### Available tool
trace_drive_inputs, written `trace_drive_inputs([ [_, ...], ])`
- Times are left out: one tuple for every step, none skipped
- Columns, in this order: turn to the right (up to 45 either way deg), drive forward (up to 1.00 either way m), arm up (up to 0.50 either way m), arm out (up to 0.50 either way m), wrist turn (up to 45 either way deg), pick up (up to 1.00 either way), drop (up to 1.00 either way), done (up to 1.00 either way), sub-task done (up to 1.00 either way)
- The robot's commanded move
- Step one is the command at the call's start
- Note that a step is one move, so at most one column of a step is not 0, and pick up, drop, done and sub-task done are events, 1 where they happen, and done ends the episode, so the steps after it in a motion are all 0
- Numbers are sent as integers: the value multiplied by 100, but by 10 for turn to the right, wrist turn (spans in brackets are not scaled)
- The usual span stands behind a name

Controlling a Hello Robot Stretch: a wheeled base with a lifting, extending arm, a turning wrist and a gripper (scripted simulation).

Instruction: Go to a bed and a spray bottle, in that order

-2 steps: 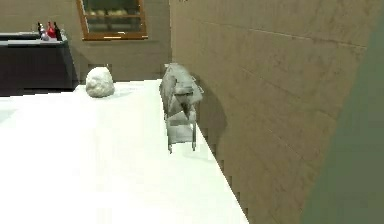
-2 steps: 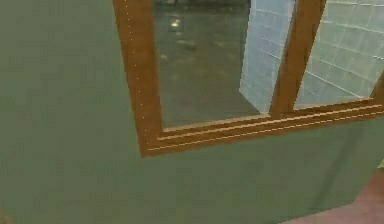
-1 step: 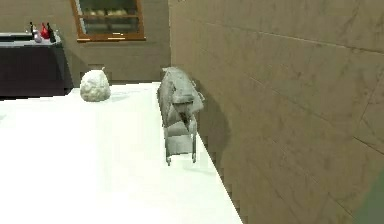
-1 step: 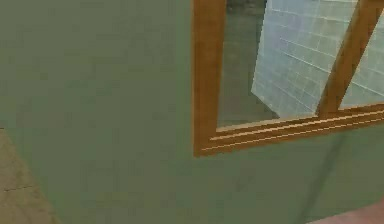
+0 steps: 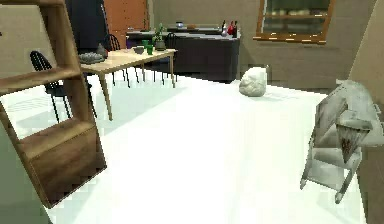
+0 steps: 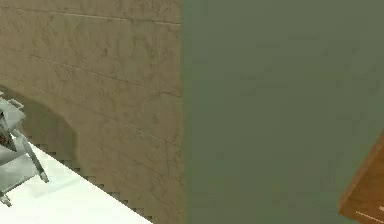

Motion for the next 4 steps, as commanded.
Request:
trace_drive_inputs([
  [-180, 0, 0, 0, 0, 0, 0, 0, 0],
  [0, 100, 0, 0, 0, 0, 0, 0, 0],
  [-30, 0, 0, 0, 0, 0, 0, 0, 0],
  [180, 0, 0, 0, 0, 0, 0, 0, 0],
])
